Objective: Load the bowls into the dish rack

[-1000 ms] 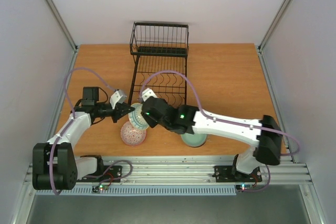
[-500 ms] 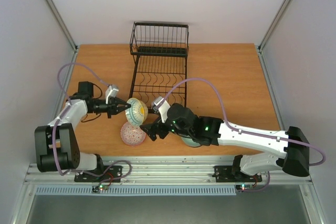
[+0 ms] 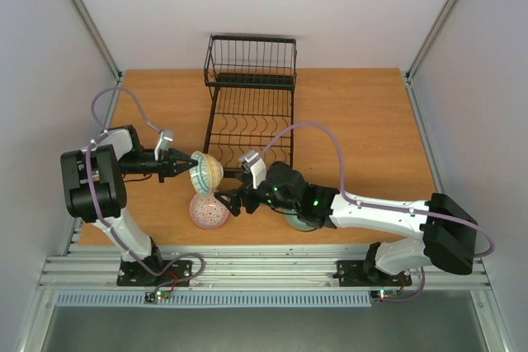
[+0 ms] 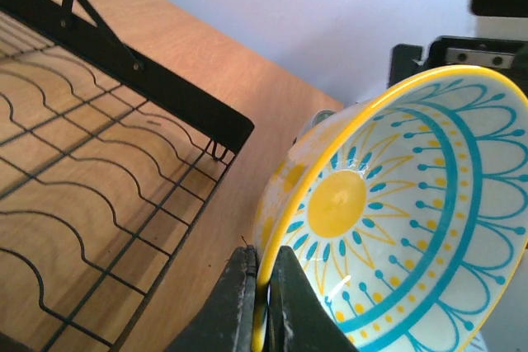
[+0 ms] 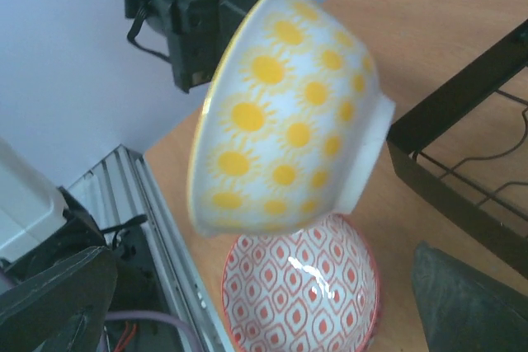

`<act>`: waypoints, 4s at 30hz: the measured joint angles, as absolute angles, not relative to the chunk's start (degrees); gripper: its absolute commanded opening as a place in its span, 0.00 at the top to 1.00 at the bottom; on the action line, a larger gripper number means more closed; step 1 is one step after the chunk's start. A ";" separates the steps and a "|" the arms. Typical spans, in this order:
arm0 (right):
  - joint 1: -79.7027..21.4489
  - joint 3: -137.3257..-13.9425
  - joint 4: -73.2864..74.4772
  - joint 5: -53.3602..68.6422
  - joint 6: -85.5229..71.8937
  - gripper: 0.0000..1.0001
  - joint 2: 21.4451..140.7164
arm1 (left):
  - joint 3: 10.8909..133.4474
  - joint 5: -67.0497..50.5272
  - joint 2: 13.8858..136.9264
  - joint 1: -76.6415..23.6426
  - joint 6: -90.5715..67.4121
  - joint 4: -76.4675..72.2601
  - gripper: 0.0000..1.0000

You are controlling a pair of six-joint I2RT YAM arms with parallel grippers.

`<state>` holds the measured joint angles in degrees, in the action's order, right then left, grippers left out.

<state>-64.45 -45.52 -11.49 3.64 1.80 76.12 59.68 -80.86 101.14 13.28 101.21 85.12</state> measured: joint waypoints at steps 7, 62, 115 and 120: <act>-61.84 -45.58 -18.83 7.33 -1.52 0.01 81.28 | 59.59 -82.28 98.80 13.74 110.45 90.54 0.99; -60.36 -68.88 20.53 -11.70 25.21 0.99 82.15 | 61.60 -88.29 96.51 25.26 107.66 93.82 0.01; -59.66 -91.70 42.19 -27.77 37.01 0.99 100.66 | 43.88 -27.94 79.83 11.64 -5.15 5.08 0.01; -56.34 -97.54 47.24 -30.24 37.63 0.98 109.36 | 40.93 -24.43 77.82 11.16 -4.69 -0.16 0.01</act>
